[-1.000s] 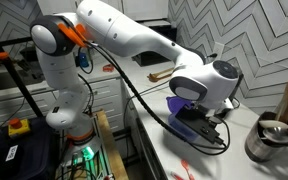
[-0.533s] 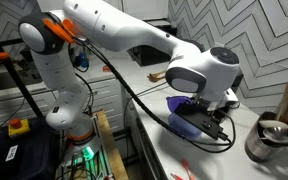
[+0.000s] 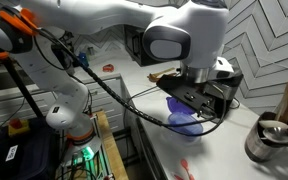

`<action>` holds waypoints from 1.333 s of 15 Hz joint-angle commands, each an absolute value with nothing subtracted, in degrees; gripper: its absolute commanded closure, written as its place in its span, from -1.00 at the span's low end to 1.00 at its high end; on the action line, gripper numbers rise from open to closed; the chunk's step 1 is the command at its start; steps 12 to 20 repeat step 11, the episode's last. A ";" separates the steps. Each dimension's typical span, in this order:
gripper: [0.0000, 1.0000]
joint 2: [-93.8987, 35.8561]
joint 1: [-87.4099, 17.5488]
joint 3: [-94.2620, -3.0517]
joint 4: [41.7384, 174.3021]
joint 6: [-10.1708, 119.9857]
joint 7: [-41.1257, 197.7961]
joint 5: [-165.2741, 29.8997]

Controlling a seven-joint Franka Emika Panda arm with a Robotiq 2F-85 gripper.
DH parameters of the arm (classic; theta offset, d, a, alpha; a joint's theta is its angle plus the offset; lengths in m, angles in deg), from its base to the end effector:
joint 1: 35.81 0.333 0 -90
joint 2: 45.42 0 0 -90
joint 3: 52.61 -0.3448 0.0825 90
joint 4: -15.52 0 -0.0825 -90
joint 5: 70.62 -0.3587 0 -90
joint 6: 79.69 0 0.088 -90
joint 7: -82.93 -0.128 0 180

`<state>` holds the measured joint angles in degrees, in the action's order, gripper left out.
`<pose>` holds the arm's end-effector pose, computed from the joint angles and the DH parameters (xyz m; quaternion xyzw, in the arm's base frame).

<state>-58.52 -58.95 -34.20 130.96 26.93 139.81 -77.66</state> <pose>0.3513 -0.3128 0.5660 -0.9877 -0.1199 -0.0921 0.0389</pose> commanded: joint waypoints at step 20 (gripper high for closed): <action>-1.00 -66.79 -54.38 -32.58 130.98 21.32 123.33 -71.93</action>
